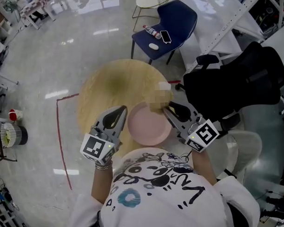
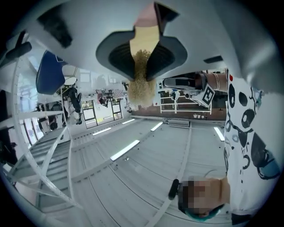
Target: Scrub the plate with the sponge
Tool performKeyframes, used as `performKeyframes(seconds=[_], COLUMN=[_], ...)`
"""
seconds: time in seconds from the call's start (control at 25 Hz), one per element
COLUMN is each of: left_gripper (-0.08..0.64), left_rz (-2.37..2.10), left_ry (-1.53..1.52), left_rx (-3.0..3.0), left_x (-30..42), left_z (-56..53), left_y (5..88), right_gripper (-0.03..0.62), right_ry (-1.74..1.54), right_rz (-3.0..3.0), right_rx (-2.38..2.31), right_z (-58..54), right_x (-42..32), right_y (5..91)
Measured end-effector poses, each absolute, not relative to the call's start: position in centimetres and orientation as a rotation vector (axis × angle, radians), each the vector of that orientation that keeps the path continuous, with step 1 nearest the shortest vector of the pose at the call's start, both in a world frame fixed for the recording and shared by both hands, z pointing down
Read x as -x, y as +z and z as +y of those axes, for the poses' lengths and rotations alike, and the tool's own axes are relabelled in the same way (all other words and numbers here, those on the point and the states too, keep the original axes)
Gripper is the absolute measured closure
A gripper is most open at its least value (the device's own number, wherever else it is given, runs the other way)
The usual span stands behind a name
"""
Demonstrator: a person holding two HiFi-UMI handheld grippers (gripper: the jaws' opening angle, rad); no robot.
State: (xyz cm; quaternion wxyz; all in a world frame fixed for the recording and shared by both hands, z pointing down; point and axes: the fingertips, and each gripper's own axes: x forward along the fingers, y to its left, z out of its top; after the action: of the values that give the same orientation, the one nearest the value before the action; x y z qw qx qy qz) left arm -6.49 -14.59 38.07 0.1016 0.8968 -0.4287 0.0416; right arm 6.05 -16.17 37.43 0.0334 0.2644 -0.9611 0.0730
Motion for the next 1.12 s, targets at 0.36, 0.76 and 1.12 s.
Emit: performKeyframes(seconds=[0.36,0.76,1.12], left_gripper=[0.545,0.545,0.545], left_rz=[-1.239,-1.204,-1.195], left_ry=[0.044,0.044,0.047], left_rx=[-2.731,-2.762,-2.756], left_x=[5.7,4.9,4.9], left_z=[-14.1,-13.7,-13.7], left_y=[34.4,34.2,34.3], right_gripper=[0.506,0.509,0.509], right_ry=[-0.014,-0.094,-0.117], right_rz=[-3.043,-3.035,-3.04], right_rx=[-0.789,-0.847,-0.853], right_z=[-14.9,-14.7,-14.7], right_x=[-6.5,-7.2,-7.3], right_y=[32.1,30.8,30.4])
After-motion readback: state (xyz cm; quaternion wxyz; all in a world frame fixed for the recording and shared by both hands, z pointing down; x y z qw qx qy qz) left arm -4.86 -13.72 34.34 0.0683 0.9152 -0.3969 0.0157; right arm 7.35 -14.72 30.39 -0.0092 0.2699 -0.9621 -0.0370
